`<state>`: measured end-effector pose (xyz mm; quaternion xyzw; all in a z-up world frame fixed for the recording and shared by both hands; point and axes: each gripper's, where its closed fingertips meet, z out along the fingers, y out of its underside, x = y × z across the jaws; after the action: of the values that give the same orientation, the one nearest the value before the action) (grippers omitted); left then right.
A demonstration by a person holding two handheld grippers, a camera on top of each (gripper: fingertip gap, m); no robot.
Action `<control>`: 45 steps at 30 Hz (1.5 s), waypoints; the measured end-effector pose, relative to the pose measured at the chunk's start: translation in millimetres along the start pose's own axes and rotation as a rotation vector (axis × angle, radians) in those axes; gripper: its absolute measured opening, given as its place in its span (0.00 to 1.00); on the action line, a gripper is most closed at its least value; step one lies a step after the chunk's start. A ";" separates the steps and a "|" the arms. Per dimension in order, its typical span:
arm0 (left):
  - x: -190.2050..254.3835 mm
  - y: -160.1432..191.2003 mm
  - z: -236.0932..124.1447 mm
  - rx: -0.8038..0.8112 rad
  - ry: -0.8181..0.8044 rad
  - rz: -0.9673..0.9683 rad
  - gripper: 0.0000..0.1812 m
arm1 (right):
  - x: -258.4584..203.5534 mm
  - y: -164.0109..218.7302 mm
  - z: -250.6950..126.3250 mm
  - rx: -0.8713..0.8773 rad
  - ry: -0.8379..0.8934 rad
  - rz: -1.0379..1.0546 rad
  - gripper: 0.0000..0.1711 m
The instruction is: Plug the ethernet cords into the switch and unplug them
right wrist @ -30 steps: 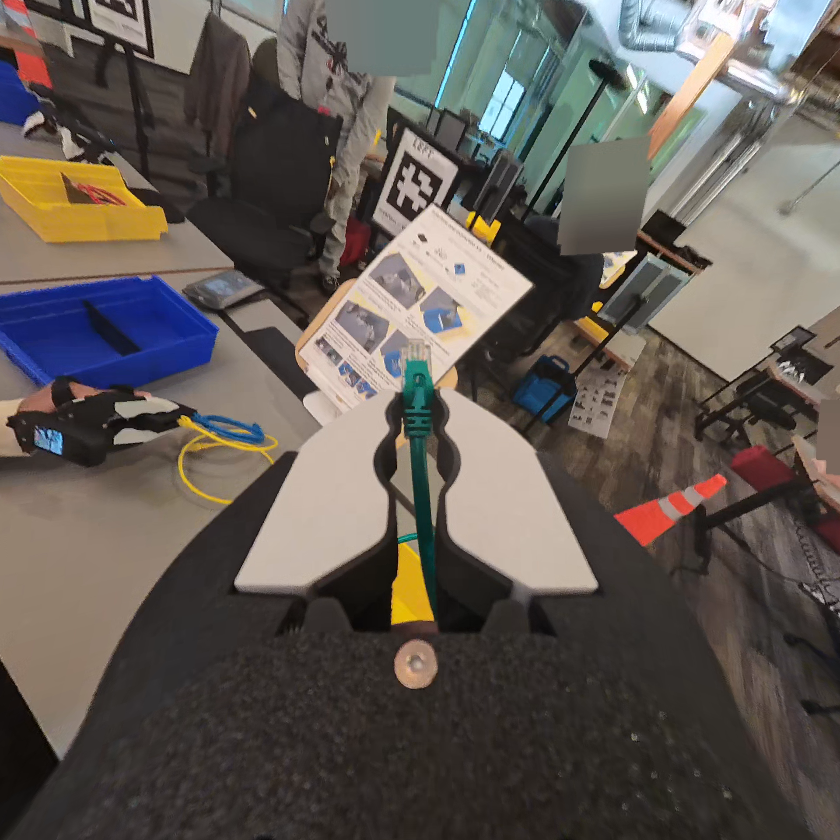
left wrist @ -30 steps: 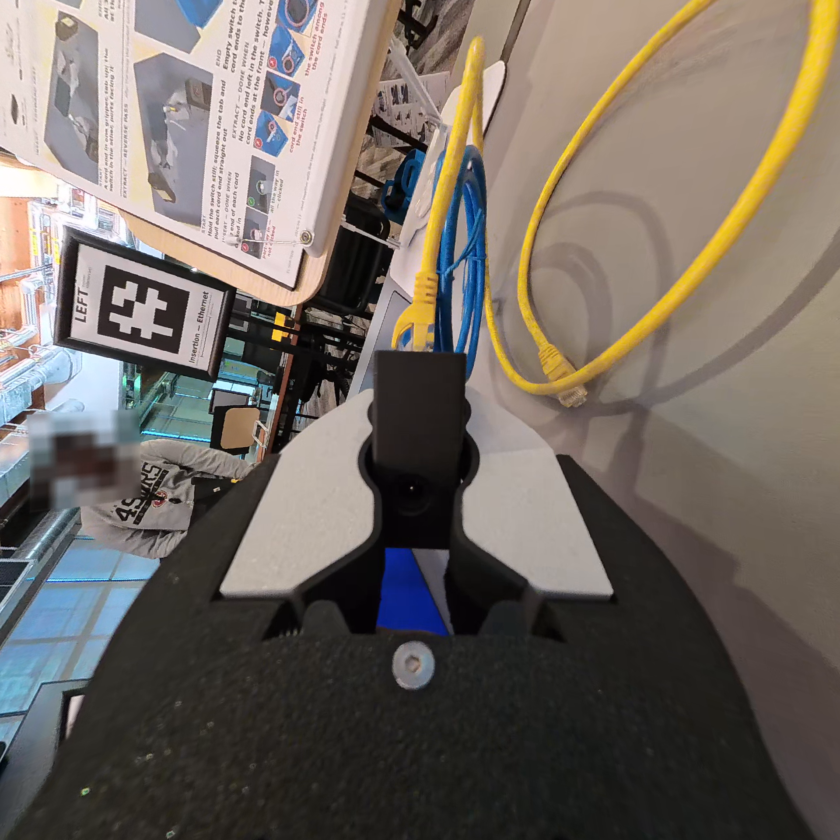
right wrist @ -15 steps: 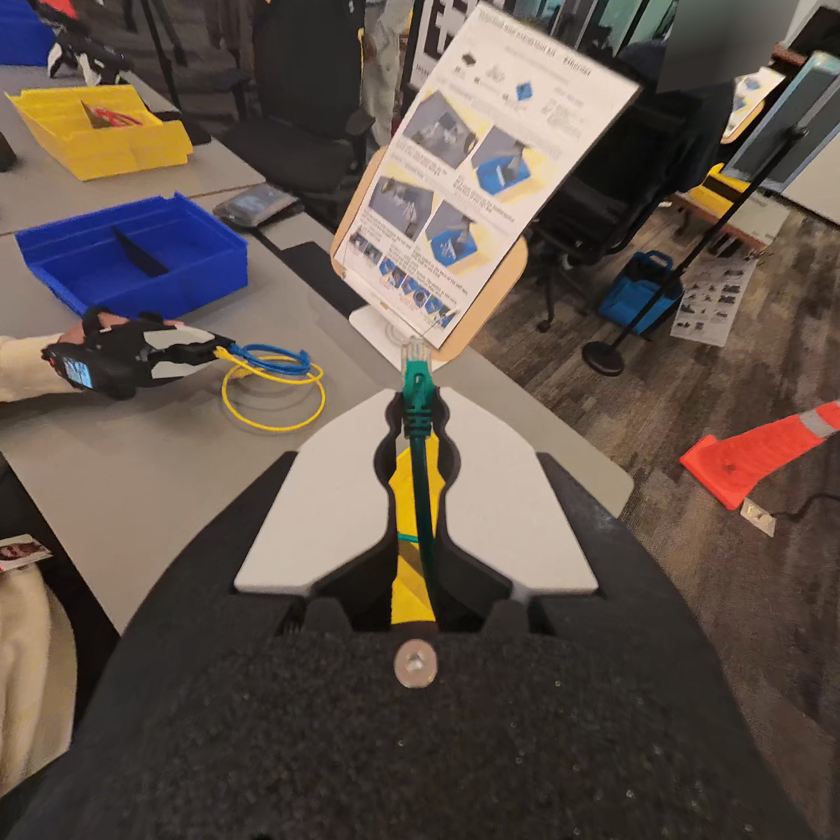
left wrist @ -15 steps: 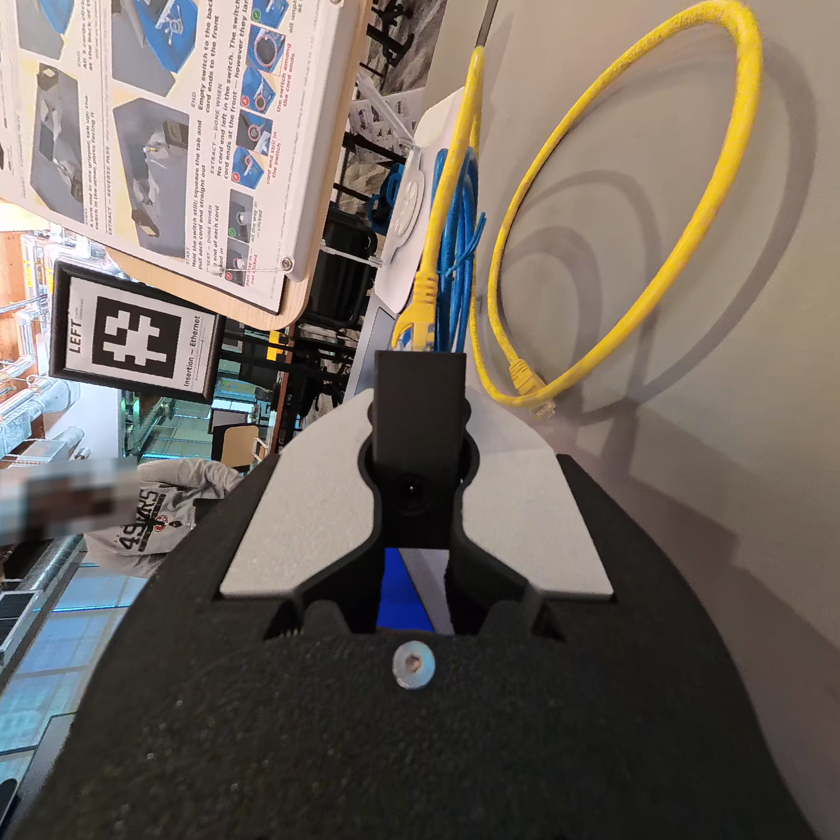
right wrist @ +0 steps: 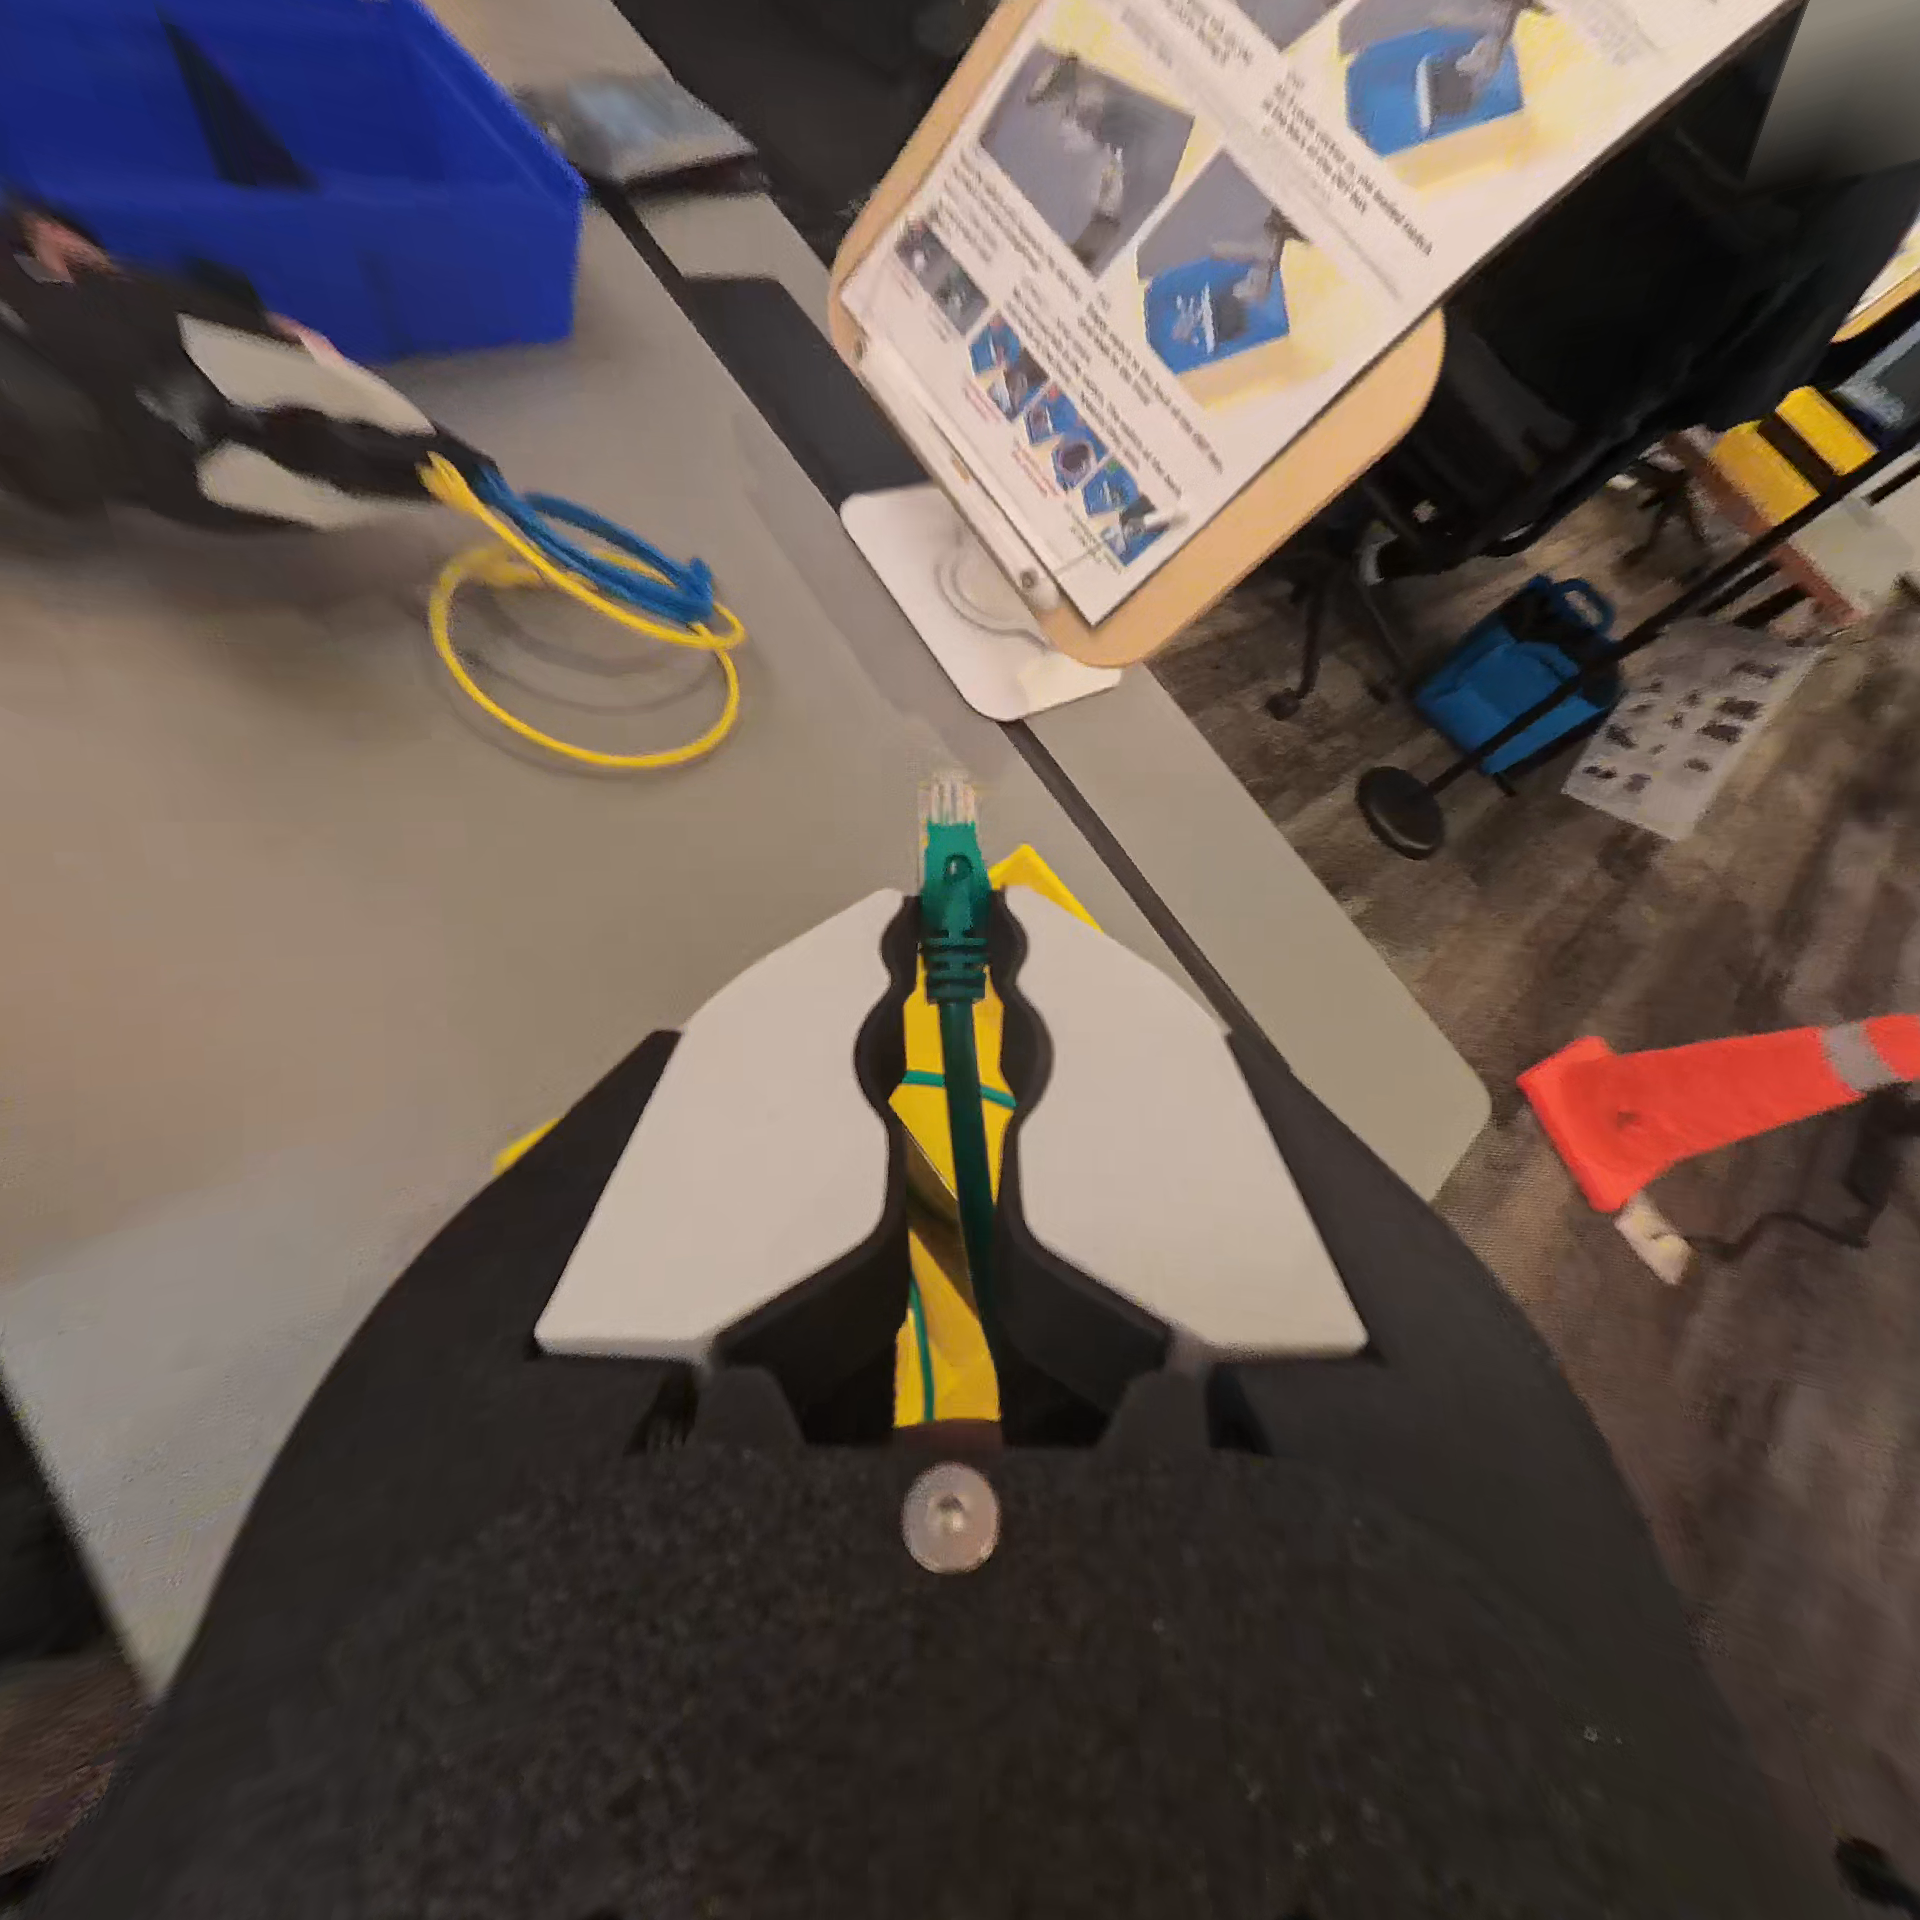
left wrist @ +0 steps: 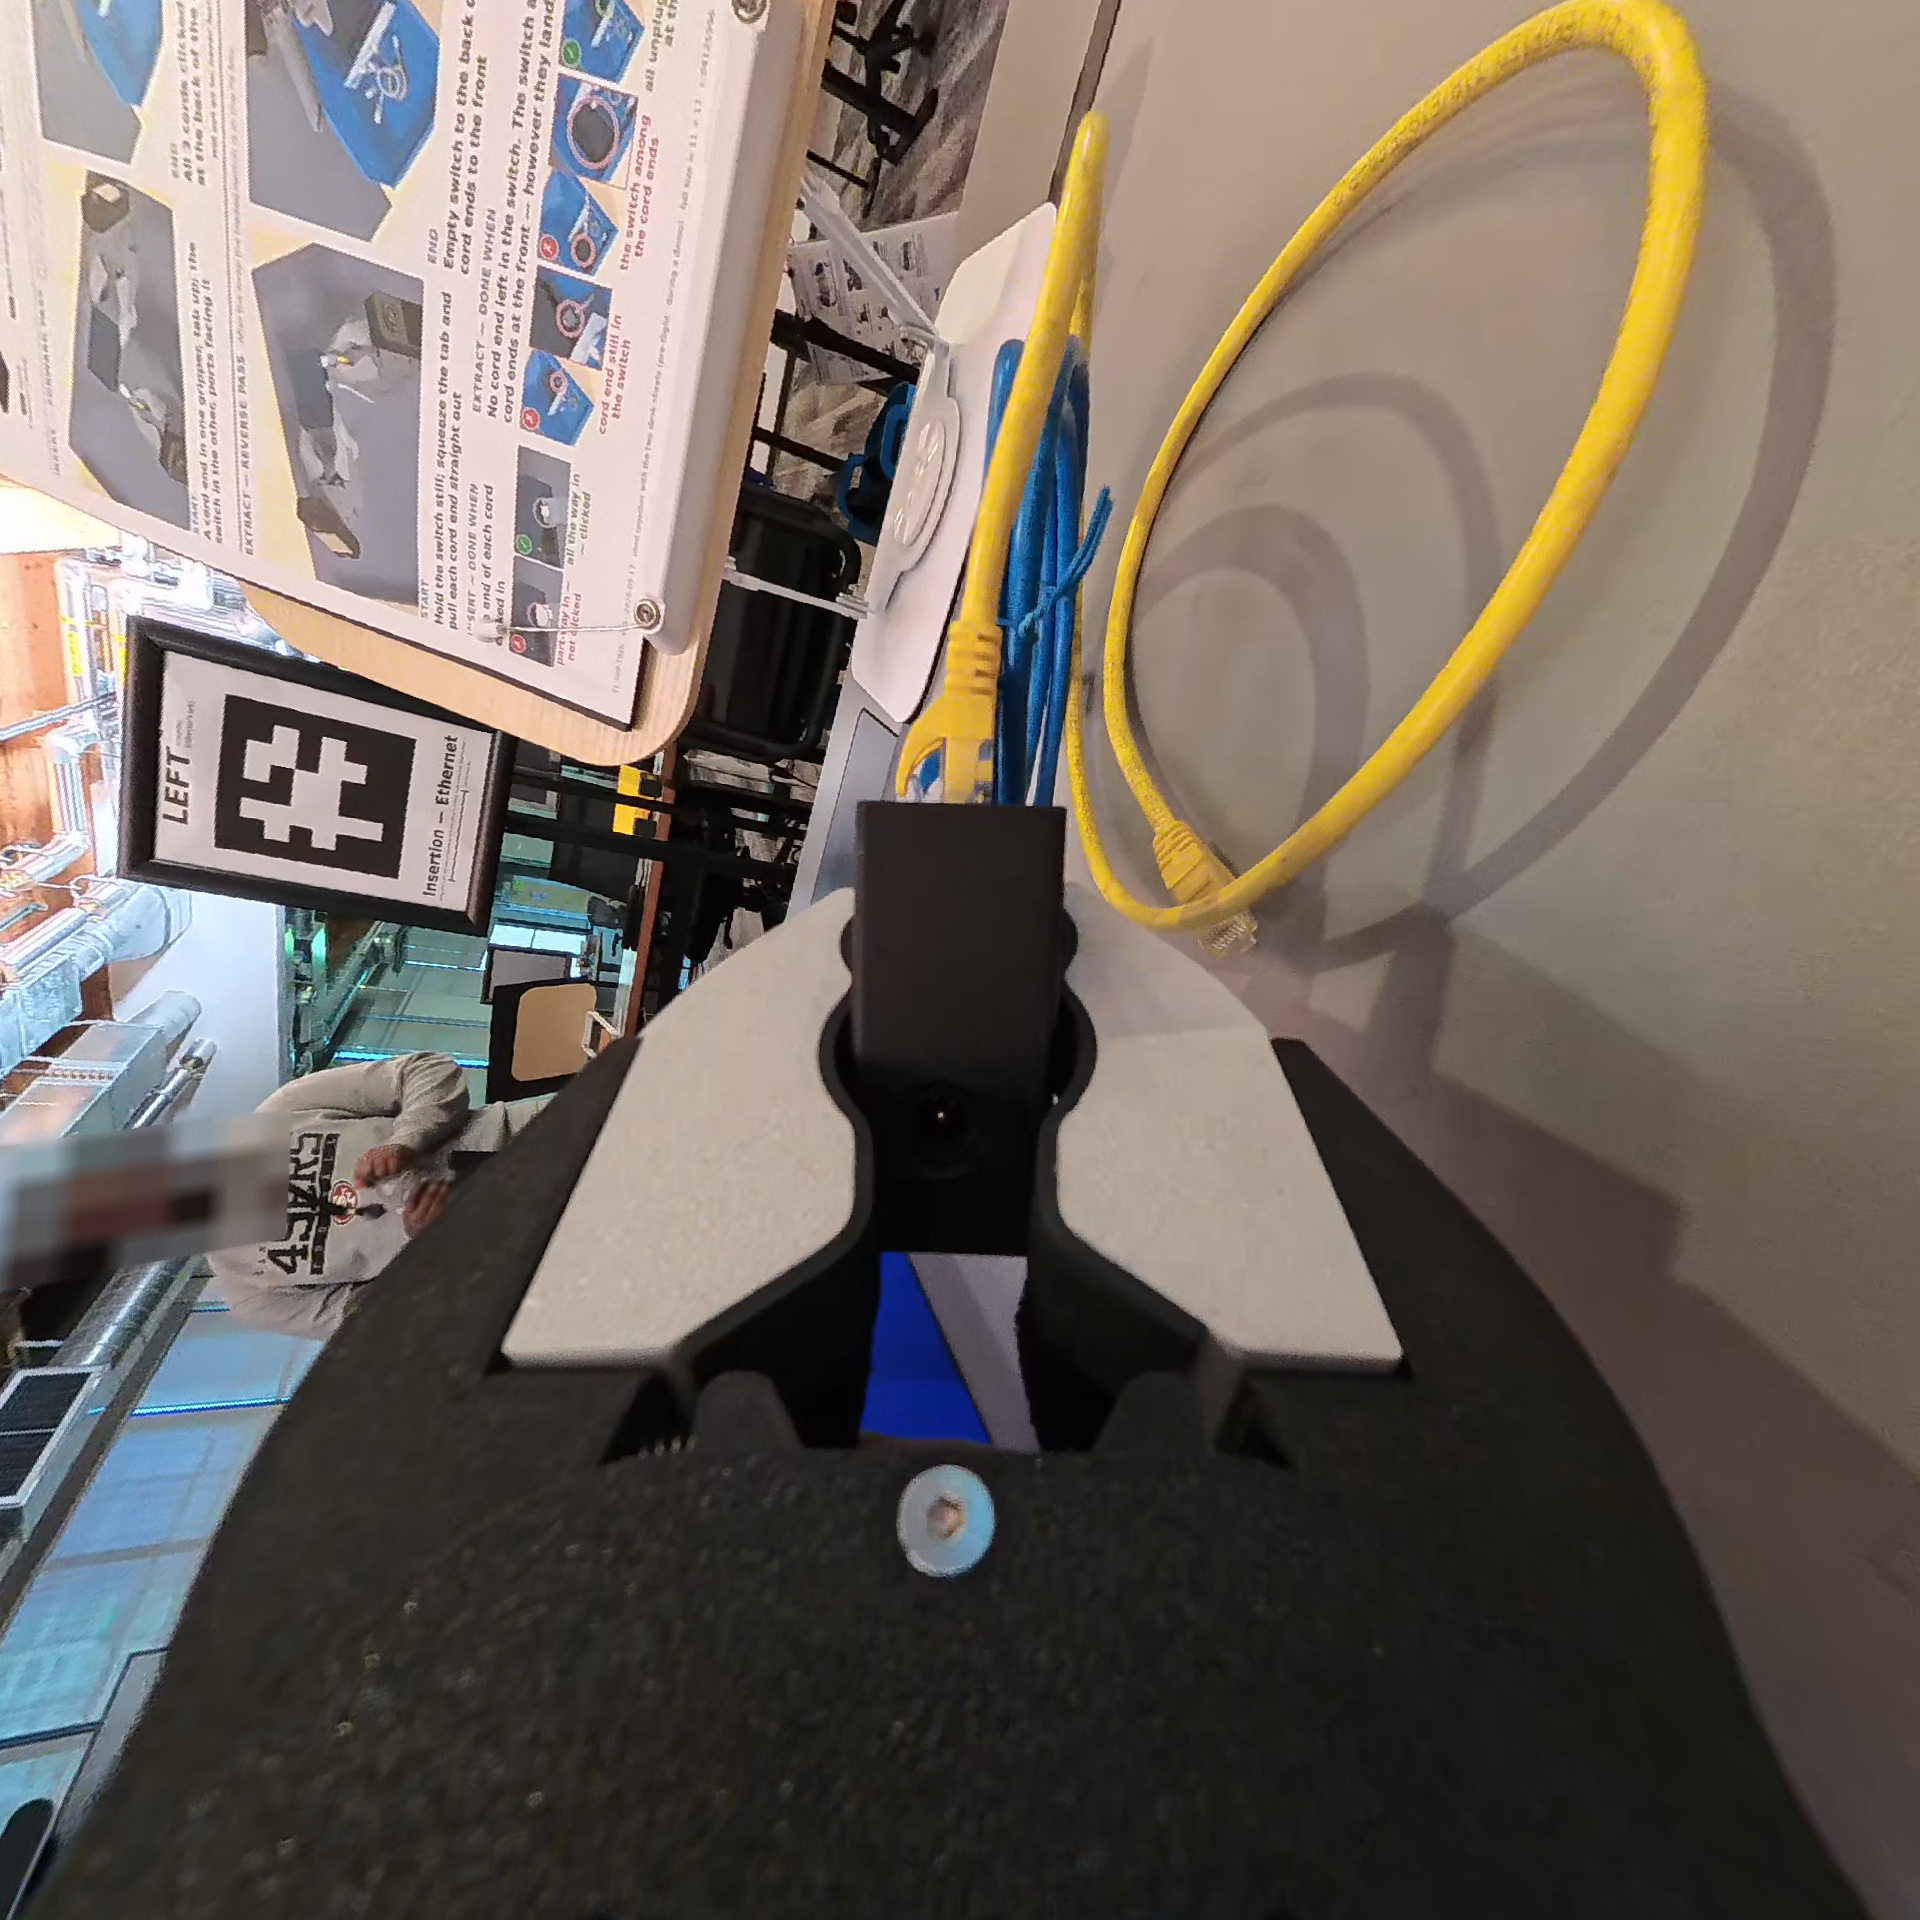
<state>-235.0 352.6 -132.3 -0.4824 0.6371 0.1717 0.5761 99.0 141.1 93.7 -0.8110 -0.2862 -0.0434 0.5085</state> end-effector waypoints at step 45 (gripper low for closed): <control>13.8 -5.0 0.6 0.014 0.025 0.054 0.16 | -122.9 212.5 16.2 -0.396 0.068 0.011 0.22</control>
<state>-228.9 344.9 -143.2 -0.4632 0.6582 0.1768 0.5665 101.1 35.4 -128.5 -0.8948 -0.2501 -0.1235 0.3487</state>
